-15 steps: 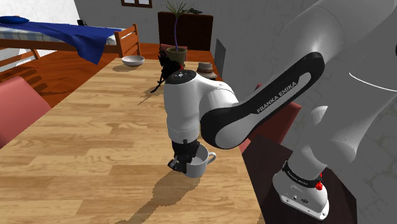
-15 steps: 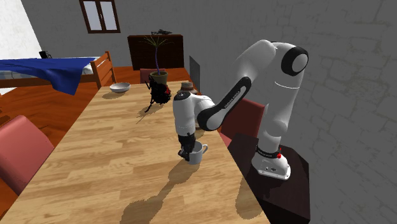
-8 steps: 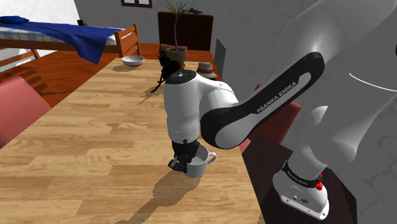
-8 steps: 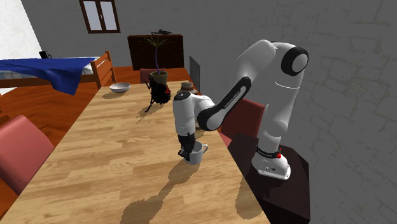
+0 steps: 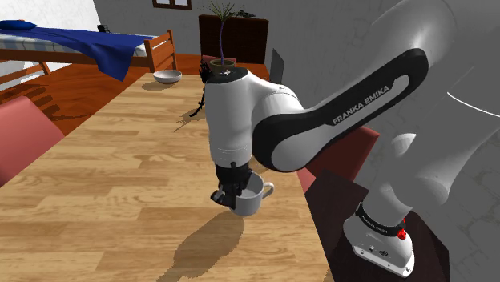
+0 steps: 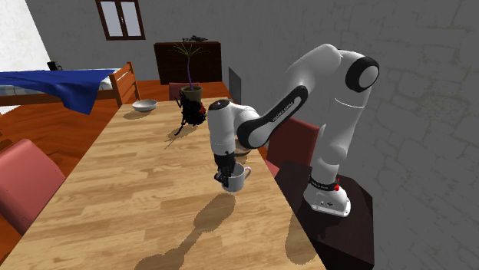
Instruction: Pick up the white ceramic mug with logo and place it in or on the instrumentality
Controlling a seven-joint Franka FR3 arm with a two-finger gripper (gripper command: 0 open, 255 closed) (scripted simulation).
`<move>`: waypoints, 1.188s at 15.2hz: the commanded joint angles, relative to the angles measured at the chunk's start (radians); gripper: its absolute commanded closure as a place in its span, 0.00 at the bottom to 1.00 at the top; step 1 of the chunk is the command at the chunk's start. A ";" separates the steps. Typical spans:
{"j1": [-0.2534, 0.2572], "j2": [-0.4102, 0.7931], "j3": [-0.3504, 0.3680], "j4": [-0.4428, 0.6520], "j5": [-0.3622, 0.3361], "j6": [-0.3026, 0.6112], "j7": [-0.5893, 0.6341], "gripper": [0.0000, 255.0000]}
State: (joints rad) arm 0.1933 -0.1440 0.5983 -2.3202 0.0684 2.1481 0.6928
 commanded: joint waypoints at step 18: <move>-0.019 -0.142 -0.089 0.092 0.047 -0.222 -0.126 1.00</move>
State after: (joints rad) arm 0.1828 -0.2774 0.5275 -2.2156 0.1170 1.9224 0.5951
